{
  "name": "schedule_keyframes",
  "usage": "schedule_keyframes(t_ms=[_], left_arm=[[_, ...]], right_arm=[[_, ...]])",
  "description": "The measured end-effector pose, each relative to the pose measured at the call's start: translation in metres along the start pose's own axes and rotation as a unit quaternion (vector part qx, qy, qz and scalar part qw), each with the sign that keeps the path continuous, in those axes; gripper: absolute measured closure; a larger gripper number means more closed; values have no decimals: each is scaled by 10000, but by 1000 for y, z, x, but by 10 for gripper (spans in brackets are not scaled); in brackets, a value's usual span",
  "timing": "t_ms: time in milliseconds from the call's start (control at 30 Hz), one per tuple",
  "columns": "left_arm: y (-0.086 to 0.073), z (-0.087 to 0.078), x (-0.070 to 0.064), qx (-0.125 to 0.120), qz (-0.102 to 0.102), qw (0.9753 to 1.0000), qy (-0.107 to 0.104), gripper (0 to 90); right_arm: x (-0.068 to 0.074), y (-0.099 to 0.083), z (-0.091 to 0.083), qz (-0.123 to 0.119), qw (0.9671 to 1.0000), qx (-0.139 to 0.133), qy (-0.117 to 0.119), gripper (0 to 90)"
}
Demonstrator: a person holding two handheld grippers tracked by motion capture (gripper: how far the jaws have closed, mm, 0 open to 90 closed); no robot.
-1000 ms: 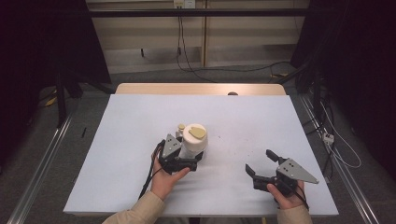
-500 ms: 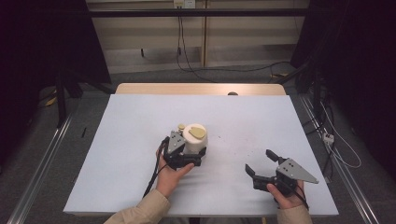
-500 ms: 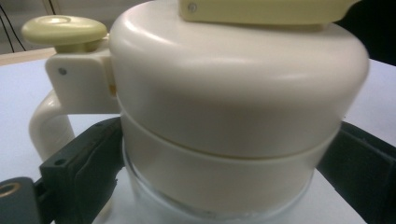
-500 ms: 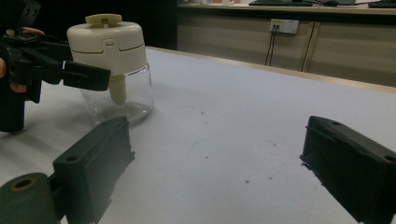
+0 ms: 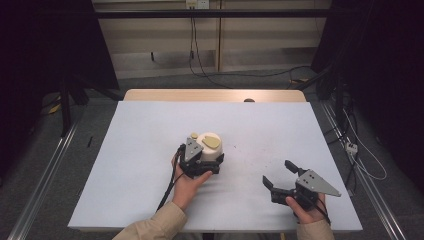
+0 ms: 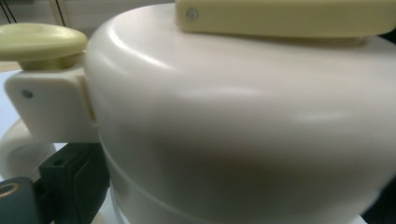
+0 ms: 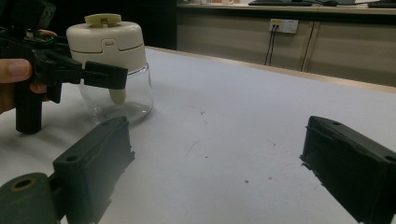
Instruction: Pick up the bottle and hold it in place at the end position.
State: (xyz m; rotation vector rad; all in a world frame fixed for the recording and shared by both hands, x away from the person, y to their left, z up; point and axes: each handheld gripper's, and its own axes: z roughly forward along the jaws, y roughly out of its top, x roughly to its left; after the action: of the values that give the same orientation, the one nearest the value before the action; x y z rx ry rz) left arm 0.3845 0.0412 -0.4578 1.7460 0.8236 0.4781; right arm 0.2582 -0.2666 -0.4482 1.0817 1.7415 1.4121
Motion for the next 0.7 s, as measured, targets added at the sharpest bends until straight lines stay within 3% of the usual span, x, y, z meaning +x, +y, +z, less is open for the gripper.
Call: schedule_keyframes(t_ms=[700], left_arm=[[1, 4, -1, -144, -56, 9999, 59, 51]], right_arm=[[-1, 0, 0, -5, 10000, -12, -10, 72]])
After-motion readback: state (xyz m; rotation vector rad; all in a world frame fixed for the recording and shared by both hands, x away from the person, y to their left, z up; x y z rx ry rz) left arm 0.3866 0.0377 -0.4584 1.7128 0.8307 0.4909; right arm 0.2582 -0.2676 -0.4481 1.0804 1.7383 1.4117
